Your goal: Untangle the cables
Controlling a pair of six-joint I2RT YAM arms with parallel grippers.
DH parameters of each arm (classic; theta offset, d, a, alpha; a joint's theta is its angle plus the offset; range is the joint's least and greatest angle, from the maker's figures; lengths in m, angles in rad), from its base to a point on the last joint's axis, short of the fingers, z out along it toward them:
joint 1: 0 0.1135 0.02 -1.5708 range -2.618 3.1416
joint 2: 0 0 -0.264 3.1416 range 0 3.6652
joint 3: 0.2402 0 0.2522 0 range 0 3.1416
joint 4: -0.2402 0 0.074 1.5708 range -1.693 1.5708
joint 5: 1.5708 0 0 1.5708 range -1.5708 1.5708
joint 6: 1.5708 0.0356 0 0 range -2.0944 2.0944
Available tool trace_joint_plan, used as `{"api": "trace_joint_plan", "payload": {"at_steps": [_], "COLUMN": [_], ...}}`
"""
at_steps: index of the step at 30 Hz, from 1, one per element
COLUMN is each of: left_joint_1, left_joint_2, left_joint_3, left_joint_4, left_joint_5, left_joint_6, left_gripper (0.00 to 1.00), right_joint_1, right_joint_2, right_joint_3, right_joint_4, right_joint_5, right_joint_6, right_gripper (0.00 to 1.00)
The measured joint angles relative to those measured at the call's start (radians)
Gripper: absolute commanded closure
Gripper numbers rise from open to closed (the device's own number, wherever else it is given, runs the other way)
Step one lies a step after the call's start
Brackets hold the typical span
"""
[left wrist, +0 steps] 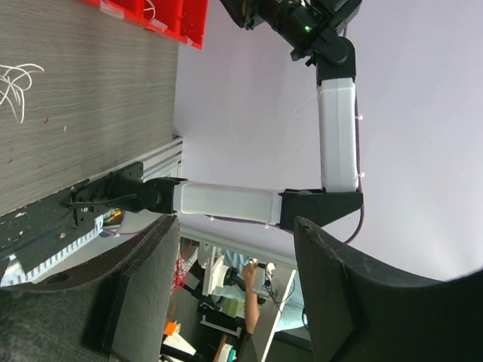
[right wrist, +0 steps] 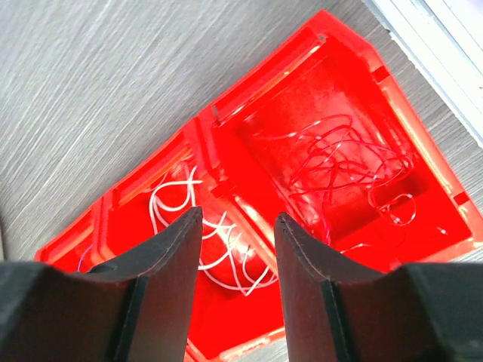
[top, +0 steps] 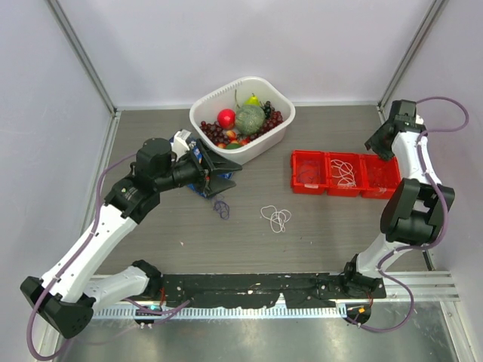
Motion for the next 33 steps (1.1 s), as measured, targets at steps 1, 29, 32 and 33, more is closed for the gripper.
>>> {"api": "trace_joint_plan", "payload": {"at_steps": [1,29,32,33], "left_joint_1": [0.0,0.0,0.0,0.0], "left_joint_2": [-0.003,-0.123,-0.136,-0.14], "left_joint_3": [-0.002,-0.142,-0.147,-0.148], "left_joint_4": [0.0,-0.008,-0.008,-0.008], "left_joint_5": [0.0,0.009,0.008,0.008], "left_joint_6": [0.0,-0.007,-0.009,-0.01], "left_gripper": [0.34,0.34,0.34,0.34], "right_joint_1": [0.012,0.995,1.003,1.007], "right_joint_2": [-0.013,-0.465,-0.431,-0.419], "right_joint_3": [0.001,-0.658,-0.658,-0.658], "right_joint_4": [-0.005,0.15,0.168,0.171], "right_joint_5": [0.004,-0.102,-0.101,-0.102], "right_joint_6": [-0.003,0.095,0.107,0.109], "right_gripper": [0.47,0.6,0.67,0.68]}}
